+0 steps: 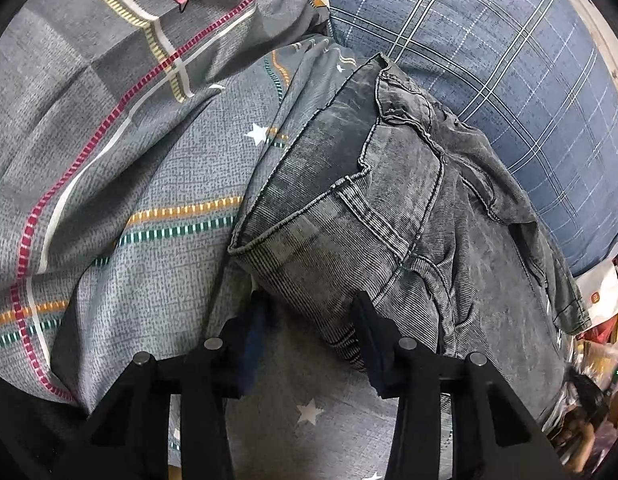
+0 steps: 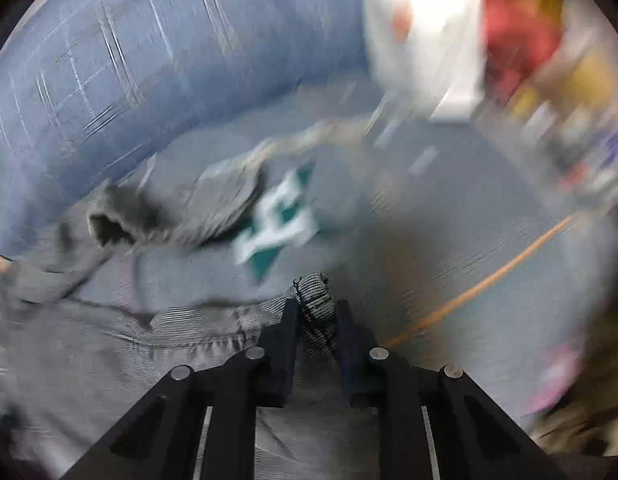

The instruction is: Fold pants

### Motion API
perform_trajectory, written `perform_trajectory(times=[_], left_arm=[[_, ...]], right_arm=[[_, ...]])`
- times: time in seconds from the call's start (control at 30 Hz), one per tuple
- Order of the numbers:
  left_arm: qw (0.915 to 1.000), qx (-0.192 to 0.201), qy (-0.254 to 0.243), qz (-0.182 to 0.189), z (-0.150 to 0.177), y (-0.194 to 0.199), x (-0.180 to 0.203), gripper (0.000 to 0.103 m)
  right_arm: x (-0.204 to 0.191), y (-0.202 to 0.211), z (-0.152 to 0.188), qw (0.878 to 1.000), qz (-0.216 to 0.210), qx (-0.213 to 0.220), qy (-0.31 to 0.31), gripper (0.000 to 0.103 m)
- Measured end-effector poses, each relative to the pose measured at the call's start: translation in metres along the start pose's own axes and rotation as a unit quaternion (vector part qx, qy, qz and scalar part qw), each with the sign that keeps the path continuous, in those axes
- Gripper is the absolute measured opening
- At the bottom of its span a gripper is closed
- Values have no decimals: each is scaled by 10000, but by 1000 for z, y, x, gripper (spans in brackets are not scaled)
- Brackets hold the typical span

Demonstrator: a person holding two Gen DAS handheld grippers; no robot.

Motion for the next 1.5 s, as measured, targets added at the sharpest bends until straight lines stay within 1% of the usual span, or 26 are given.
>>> perform_trajectory(times=[0.07,0.13,0.17,0.27,0.37,0.43,0.47,0.5,0.53,0.57,0.6,0.63,0.67,0.7,0.8,0.87,0.93,1.0,1.03,1.07,1.1,1.2,1.27,1.3,1.33,1.5], left_arm=[[9999,58,-94,-37,2,0,2,49],[9996,126,-207,-113,3,-1,6,53],[9995,126,-244,-131,4,0,8,55],[9991,129,-403,-92,7,10,10,55],[9965,575,-587,-126,5,33,14,55],[9927,902,-793,-88,3,48,23,58],[9907,1005,-908,-121,3,51,28,64],[9882,1075,-1081,-153,3,49,34,69],[9875,1045,-1166,-180,3,44,36,78],[9873,872,-1271,-376,4,29,39,83],[9859,518,-1450,-648,5,8,41,83],[9817,22,-1678,-898,8,-14,42,83],[9774,-84,-1845,-1025,12,-21,42,85],[9738,352,-1988,-1043,14,-8,46,85],[9775,564,-1895,-738,8,10,52,85],[9764,718,-1921,-671,5,18,56,85],[9718,820,-2091,-724,3,24,60,85],[9676,859,-2235,-804,3,27,60,85],[9660,874,-2268,-884,0,26,59,85],[9652,891,-2273,-940,-1,24,58,85],[9644,911,-2262,-1019,-4,24,55,85],[9644,1080,-2145,-1105,-20,27,52,85],[9630,1194,-2165,-1074,-30,26,58,85],[9615,1190,-2234,-1067,-36,23,65,85],[9601,1145,-2314,-1077,-40,19,72,85],[9646,963,-2371,-630,-56,3,97,85]], right_arm=[[-6,-1,8,9994,319,60,97,21],[-11,-36,20,9940,776,-552,536,50],[-11,-48,28,9923,850,-707,552,53],[2,-13,31,9988,496,41,25,56],[6,33,40,9969,315,707,-123,57],[-3,52,52,9964,-81,847,30,66],[-10,51,57,9970,-230,733,105,70],[-15,37,65,9982,-447,362,188,82],[-18,11,74,9963,-725,-406,235,87],[-14,-10,83,9914,-870,-970,110,85],[-11,-18,86,9909,-792,-1091,1,80],[-12,-6,79,9950,-642,-766,79,76],[-16,10,69,9969,-620,-454,177,75],[-21,25,60,9972,-688,-146,271,75],[-57,63,31,9862,-719,864,1215,75],[-88,57,7,9699,-360,1203,2084,76],[-113,29,-7,9544,-27,1086,2782,75],[-128,-14,-23,9400,-60,655,3349,72],[-131,-30,-28,9375,-178,347,3458,44],[-132,-45,-35,9426,-362,-51,3319,14],[-128,-48,-50,9507,-623,-155,3035,7],[-95,-46,-111,9763,-1371,13,1673,7],[-59,-70,-145,9893,-1422,-74,325,18],[-39,-97,-154,9910,-1180,-495,-404,56],[-33,-110,-153,9902,-1047,-697,-605,76],[2,-90,-132,9950,-599,200,-772,76]])
Point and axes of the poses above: each gripper's, at about its wrist camera, not at the fingertips, and y roughly against the way its jaws point, x to its right, z to its underside, the point moved 2 cm from there along -y, roughly the way its jaws point, and after that the axes turned 2 degrees about -z, right-handed, at the moved point
